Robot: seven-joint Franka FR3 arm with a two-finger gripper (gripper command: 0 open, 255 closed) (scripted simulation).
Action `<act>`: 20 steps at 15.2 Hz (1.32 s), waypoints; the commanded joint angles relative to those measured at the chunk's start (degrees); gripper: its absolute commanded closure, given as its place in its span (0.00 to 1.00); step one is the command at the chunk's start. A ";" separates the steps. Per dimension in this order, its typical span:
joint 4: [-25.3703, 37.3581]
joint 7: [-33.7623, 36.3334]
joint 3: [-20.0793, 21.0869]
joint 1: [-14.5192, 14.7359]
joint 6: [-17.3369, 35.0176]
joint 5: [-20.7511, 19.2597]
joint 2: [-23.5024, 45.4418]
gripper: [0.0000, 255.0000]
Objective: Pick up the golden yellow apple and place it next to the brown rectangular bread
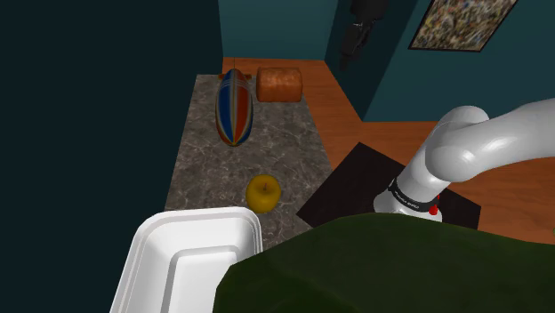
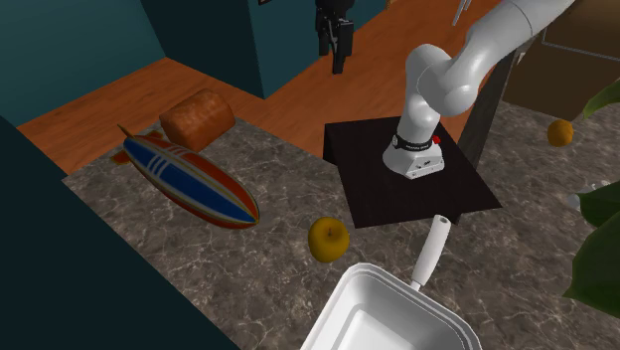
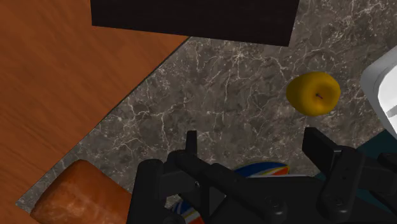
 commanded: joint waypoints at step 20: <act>-15.73 -18.25 12.54 17.14 39.91 2.25 15.65 0.00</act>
